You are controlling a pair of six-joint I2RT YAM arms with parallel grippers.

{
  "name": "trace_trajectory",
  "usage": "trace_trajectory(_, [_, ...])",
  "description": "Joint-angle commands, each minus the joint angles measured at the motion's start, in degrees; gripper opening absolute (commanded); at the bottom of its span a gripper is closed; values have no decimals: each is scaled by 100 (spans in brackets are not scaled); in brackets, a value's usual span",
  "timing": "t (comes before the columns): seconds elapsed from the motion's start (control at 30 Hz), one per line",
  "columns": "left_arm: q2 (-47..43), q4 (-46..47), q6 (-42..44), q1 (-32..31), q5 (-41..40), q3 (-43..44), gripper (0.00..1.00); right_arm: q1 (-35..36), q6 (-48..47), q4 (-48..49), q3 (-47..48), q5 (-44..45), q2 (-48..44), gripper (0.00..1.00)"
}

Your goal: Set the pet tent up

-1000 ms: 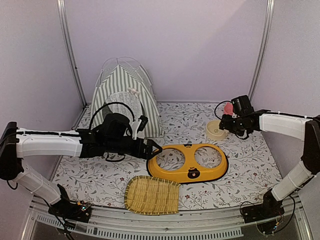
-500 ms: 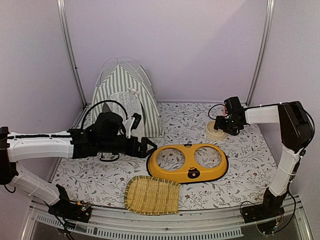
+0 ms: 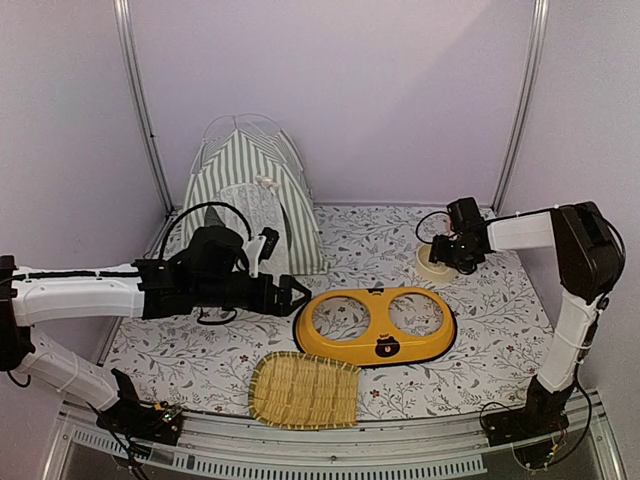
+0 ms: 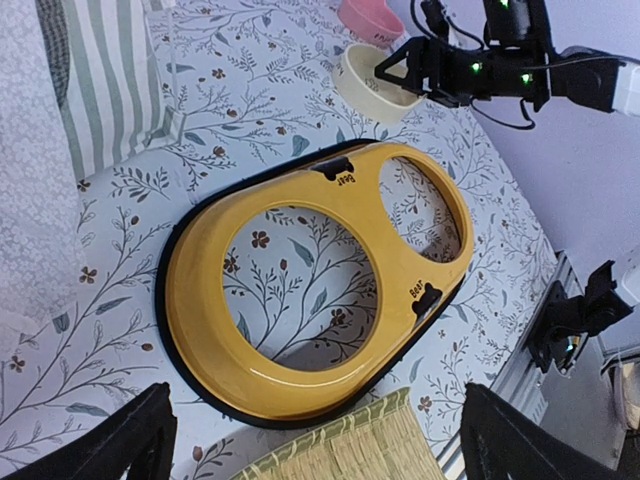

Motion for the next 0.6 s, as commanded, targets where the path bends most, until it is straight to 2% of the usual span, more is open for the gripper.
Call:
trace_trajectory(0.0, [33, 29, -38, 47, -7, -40, 99, -34, -39, -564, -145, 467, -427, 94])
trace_trajectory(0.23, [35, 62, -64, 53, -11, -28, 99, -212, -24, -593, -333, 597, -819, 96])
trace_trajectory(0.47, [21, 71, -75, 48, -3, -64, 99, -529, -37, -510, -327, 352, -475, 95])
trace_trajectory(0.57, [10, 65, -71, 45, -6, -40, 99, -536, -91, -531, -159, 173, -129, 91])
